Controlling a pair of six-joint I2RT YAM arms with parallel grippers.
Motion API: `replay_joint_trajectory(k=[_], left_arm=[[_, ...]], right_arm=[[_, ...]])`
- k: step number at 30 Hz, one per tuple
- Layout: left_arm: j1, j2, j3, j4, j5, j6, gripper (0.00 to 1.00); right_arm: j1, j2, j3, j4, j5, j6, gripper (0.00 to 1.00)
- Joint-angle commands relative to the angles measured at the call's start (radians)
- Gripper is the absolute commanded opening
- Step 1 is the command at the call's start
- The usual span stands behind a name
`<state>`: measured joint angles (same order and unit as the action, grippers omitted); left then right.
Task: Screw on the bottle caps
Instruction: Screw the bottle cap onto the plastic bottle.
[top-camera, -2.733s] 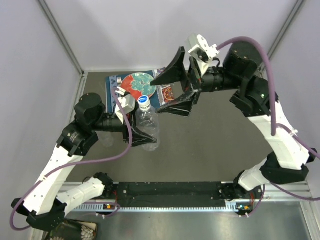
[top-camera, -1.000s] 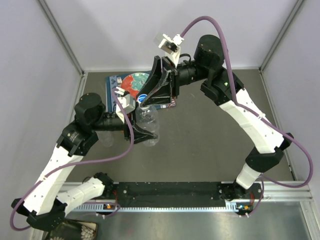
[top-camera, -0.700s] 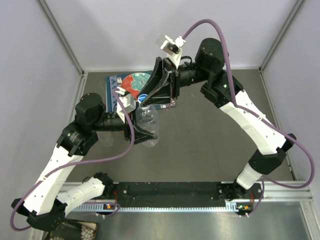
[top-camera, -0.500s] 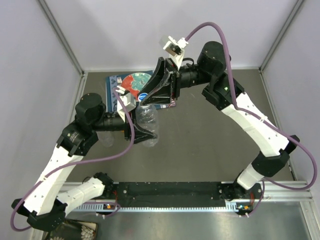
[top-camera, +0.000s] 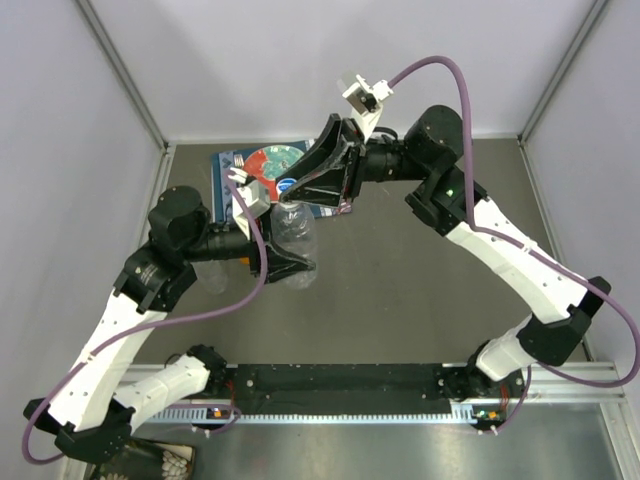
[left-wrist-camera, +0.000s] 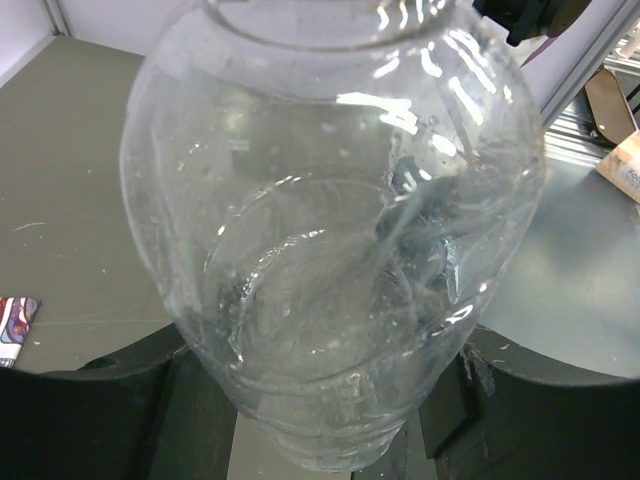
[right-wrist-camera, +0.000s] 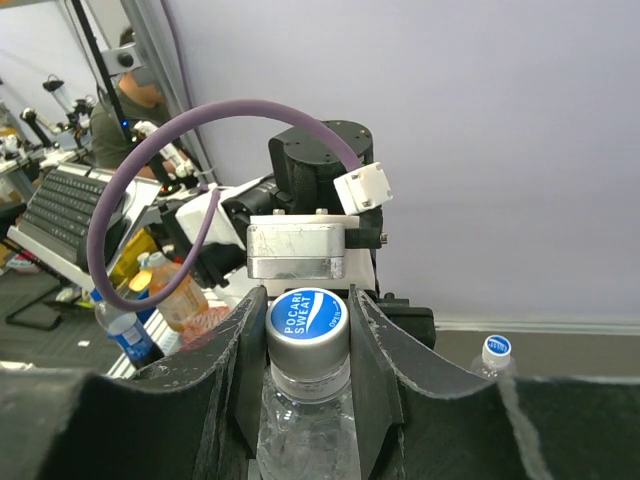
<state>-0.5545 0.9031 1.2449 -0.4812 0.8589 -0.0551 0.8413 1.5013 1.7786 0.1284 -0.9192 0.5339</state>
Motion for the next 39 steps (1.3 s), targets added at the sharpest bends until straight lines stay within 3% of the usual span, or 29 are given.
replay_joint_trajectory(k=[1, 9, 14, 20, 29, 39], left_arm=[[0.016, -0.027, 0.001, 0.095, -0.046, -0.032, 0.42], [0.019, -0.032, 0.004, 0.102, -0.07, -0.035, 0.42], [0.022, -0.033, 0.017, 0.102, -0.183, -0.045, 0.42], [0.024, -0.018, 0.044, 0.11, -0.357, -0.078, 0.4], [0.033, -0.007, 0.083, 0.121, -0.405, -0.12, 0.39], [0.039, -0.015, 0.084, 0.09, -0.633, -0.094, 0.38]], right_arm=[[-0.002, -0.072, -0.037, 0.102, 0.022, 0.038, 0.0], [-0.002, -0.064, -0.047, 0.09, 0.019, 0.029, 0.0], [-0.001, -0.069, -0.068, 0.039, 0.054, -0.002, 0.0], [0.039, -0.087, -0.12, -0.053, 0.233, -0.101, 0.0], [0.145, -0.111, -0.22, -0.035, 0.52, -0.19, 0.0], [0.306, -0.101, -0.17, -0.168, 0.986, -0.284, 0.0]])
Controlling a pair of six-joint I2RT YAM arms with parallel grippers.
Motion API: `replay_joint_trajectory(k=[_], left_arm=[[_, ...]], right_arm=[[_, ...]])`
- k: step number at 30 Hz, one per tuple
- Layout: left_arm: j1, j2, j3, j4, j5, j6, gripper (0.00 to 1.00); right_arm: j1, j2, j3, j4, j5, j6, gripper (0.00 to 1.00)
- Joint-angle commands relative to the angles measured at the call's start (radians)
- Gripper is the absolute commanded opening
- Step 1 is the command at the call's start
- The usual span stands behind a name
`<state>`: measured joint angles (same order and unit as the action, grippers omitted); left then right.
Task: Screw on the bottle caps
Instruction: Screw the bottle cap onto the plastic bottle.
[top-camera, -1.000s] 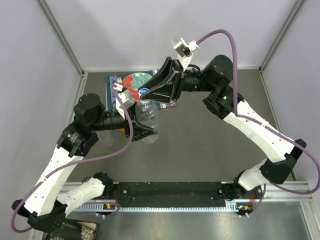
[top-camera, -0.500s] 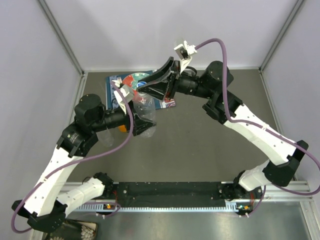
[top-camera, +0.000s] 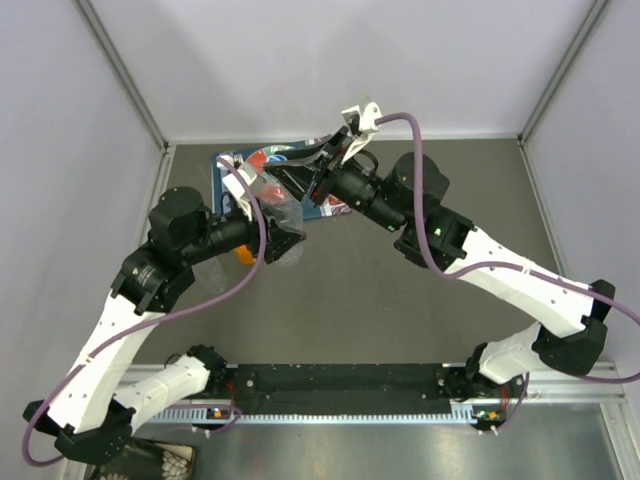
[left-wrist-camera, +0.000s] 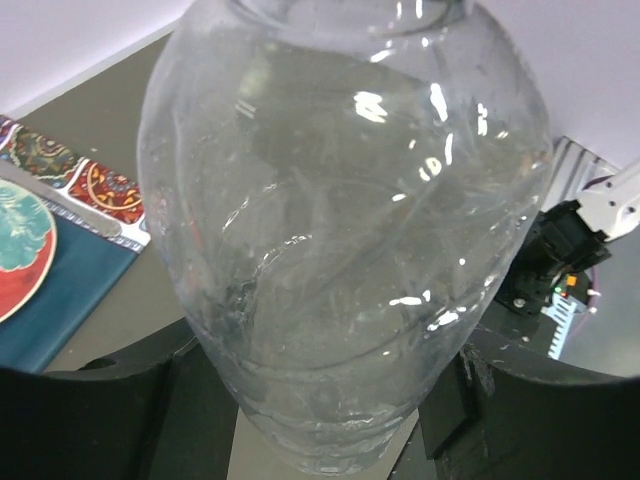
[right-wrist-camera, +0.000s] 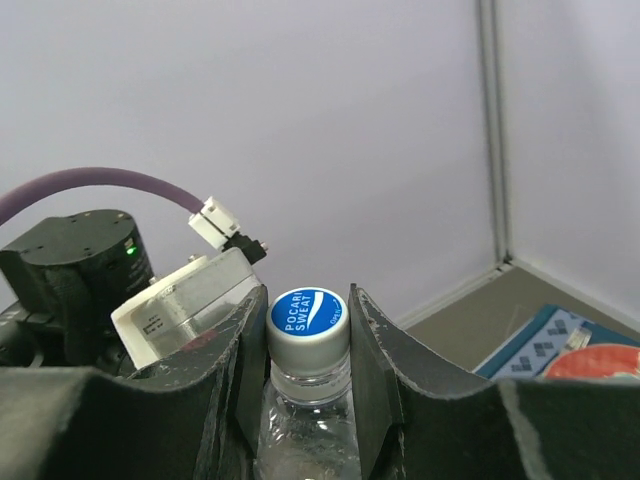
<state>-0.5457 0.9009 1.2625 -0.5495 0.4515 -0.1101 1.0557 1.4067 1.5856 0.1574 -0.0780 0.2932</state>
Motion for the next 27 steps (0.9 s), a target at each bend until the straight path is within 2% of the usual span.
replay_joint_trajectory(k=[1, 2, 5, 6, 7, 8, 11, 18, 22, 25, 27], left_arm=[[0.03, -0.013, 0.064, 0.154, -0.243, -0.037, 0.38], [0.032, -0.013, 0.064, 0.152, -0.272, -0.037, 0.38], [0.032, -0.016, 0.061, 0.149, -0.287, -0.03, 0.38], [0.032, -0.014, 0.06, 0.149, -0.292, -0.028, 0.38], [0.032, -0.013, 0.058, 0.149, -0.292, -0.026, 0.38], [0.032, -0.016, 0.058, 0.149, -0.29, -0.026, 0.38], [0.033, -0.02, 0.048, 0.149, -0.267, -0.026, 0.38], [0.036, -0.026, 0.034, 0.149, -0.292, -0.031, 0.37], [0.038, -0.03, 0.034, 0.151, -0.271, -0.031, 0.37], [0.038, -0.036, 0.025, 0.155, -0.2, -0.028, 0.37], [0.038, -0.039, 0.014, 0.161, -0.088, -0.031, 0.37]], right_arm=[[0.102, 0.001, 0.039, -0.212, 0.164, -0.06, 0.0], [0.128, 0.023, 0.074, -0.255, 0.185, -0.065, 0.02], [0.164, 0.054, 0.135, -0.32, 0.276, -0.104, 0.19], [0.18, 0.069, 0.146, -0.331, 0.309, -0.112, 0.22], [0.185, 0.075, 0.161, -0.337, 0.308, -0.123, 0.26], [0.188, 0.077, 0.165, -0.34, 0.31, -0.12, 0.35], [0.187, 0.066, 0.171, -0.341, 0.307, -0.117, 0.45], [0.188, 0.015, 0.189, -0.34, 0.328, -0.124, 0.57], [0.187, -0.021, 0.179, -0.352, 0.31, -0.146, 0.59], [0.185, -0.069, 0.166, -0.369, 0.323, -0.186, 0.61], [0.136, -0.089, 0.181, -0.426, 0.23, -0.184, 0.61]])
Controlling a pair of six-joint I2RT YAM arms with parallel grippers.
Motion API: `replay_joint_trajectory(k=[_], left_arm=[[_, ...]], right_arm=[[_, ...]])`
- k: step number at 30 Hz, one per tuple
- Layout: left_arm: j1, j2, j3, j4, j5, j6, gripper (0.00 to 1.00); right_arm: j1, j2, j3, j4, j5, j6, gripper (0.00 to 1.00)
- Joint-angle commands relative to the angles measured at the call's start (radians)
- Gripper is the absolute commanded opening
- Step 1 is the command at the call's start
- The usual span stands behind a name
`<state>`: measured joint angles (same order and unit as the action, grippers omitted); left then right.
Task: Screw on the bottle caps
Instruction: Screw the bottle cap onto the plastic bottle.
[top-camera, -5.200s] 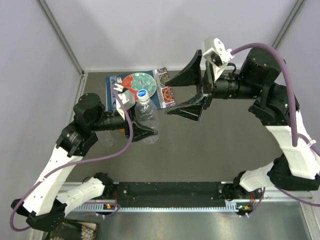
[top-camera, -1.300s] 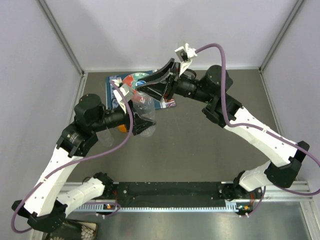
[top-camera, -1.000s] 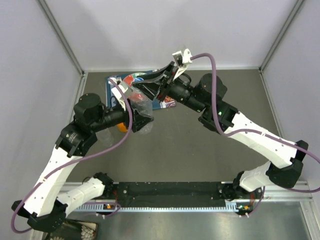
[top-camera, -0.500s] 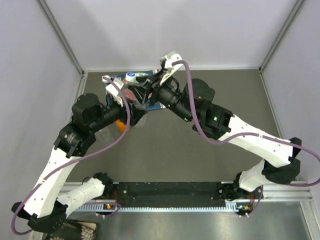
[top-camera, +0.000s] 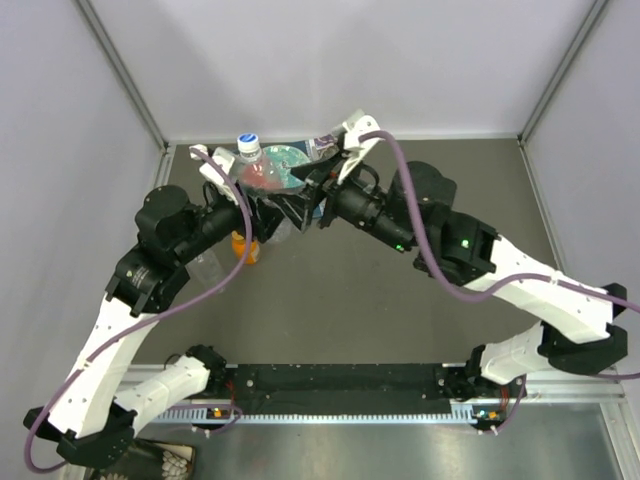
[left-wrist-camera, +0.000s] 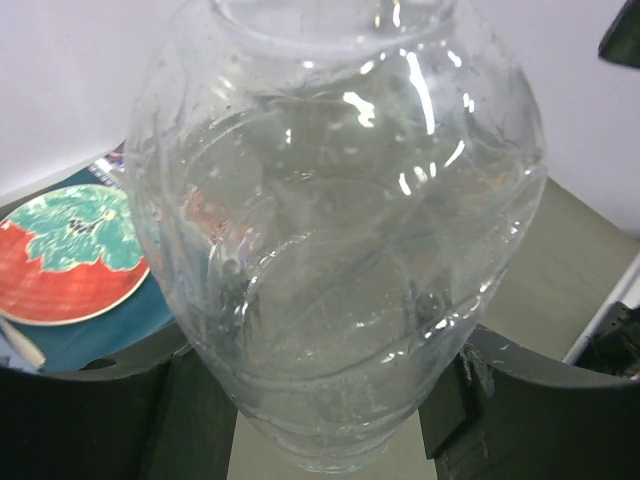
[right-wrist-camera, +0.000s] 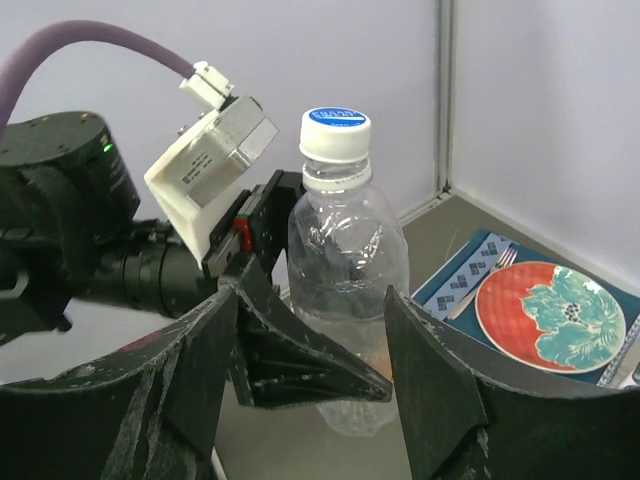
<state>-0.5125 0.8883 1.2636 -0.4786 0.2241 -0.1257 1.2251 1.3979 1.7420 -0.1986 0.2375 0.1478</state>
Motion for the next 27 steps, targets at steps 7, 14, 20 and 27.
replay_joint_trajectory(k=[7, 14, 20, 27], left_arm=[[0.005, -0.017, -0.029, 0.175, 0.778, -0.035, 0.39], [-0.006, 0.001, -0.067, 0.238, 1.067, -0.058, 0.4], [-0.015, 0.009, -0.064, 0.242, 1.133, -0.055, 0.42], [-0.021, 0.014, -0.064, 0.241, 1.14, -0.058, 0.41]], right_arm=[[-0.361, -0.128, 0.051, -0.082, -0.722, 0.156, 0.62], [-0.386, -0.079, -0.01, 0.279, -1.183, 0.352, 0.64], [-0.386, -0.016, -0.035, 0.531, -1.33, 0.535, 0.65], [-0.366, 0.049, 0.013, 0.565, -1.339, 0.576, 0.64]])
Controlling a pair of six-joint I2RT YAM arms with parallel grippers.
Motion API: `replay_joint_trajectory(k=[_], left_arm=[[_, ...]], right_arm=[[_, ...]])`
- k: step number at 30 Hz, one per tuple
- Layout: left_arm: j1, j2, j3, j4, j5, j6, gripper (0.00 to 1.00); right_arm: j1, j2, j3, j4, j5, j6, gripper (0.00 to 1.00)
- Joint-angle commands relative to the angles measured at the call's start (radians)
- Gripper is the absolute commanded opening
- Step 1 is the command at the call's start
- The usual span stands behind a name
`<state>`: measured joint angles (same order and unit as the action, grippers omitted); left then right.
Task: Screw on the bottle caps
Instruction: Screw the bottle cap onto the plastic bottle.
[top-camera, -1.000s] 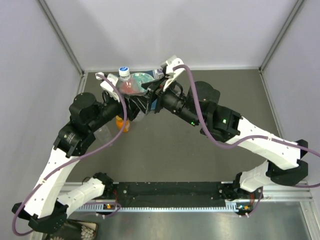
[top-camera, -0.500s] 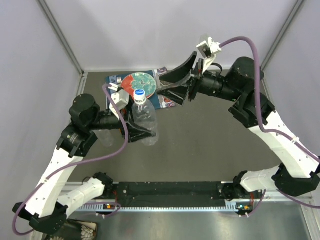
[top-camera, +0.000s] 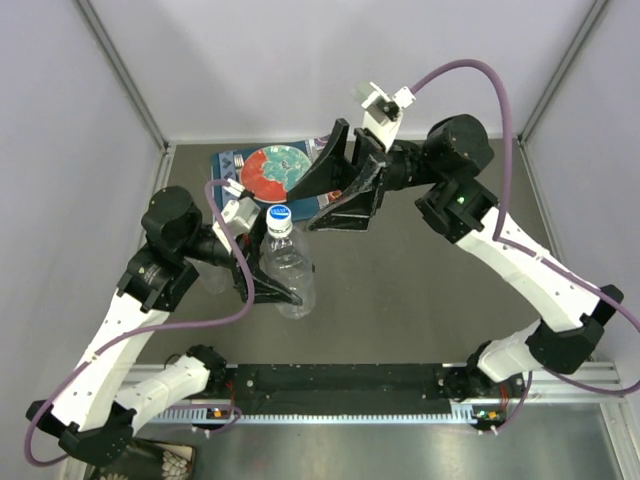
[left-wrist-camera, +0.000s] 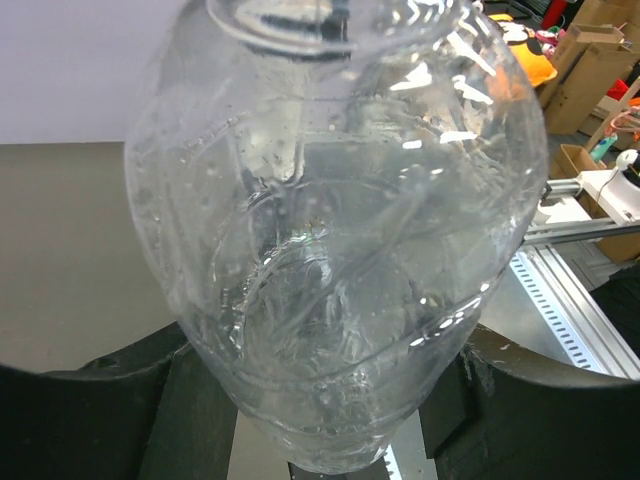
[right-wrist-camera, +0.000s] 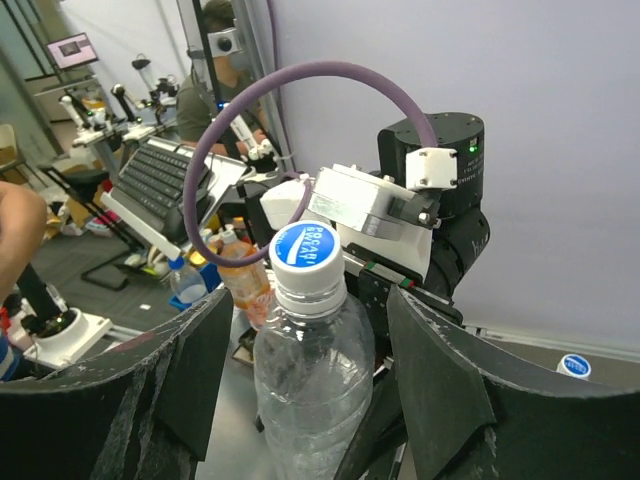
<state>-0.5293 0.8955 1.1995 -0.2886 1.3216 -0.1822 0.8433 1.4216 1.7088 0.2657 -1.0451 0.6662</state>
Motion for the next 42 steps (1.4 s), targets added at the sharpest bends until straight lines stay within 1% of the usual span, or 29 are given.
replay_joint_trajectory(k=[1, 5, 9, 12, 18, 22, 24, 37, 42], left_arm=[[-0.006, 0.006, 0.0, 0.049, 0.045, -0.003, 0.41], [-0.009, 0.006, -0.002, 0.052, 0.059, -0.008, 0.4], [-0.012, 0.003, -0.009, 0.052, 0.068, -0.01, 0.4], [-0.014, 0.0, -0.014, 0.052, 0.06, -0.01, 0.4], [-0.014, -0.009, -0.023, 0.055, 0.033, -0.005, 0.4], [-0.014, -0.013, -0.023, 0.051, 0.008, 0.006, 0.4], [-0.014, -0.015, -0.017, 0.042, -0.005, 0.009, 0.4], [-0.012, -0.007, 0.008, 0.035, -0.053, 0.012, 0.4], [-0.009, -0.004, 0.015, 0.035, -0.073, 0.009, 0.39]], right_arm=[[0.022, 0.033, 0.057, 0.099, -0.055, 0.058, 0.63], [0.043, 0.068, 0.075, 0.121, -0.053, 0.072, 0.61], [0.059, 0.091, 0.089, 0.184, -0.056, 0.113, 0.61], [0.062, 0.108, 0.112, 0.185, -0.056, 0.118, 0.59], [0.076, 0.122, 0.121, 0.205, -0.061, 0.137, 0.53], [0.077, 0.128, 0.123, 0.205, -0.061, 0.15, 0.45], [0.079, 0.129, 0.121, 0.201, -0.059, 0.153, 0.43], [0.083, 0.117, 0.095, 0.164, -0.052, 0.125, 0.42], [0.083, 0.096, 0.049, 0.194, -0.05, 0.111, 0.42]])
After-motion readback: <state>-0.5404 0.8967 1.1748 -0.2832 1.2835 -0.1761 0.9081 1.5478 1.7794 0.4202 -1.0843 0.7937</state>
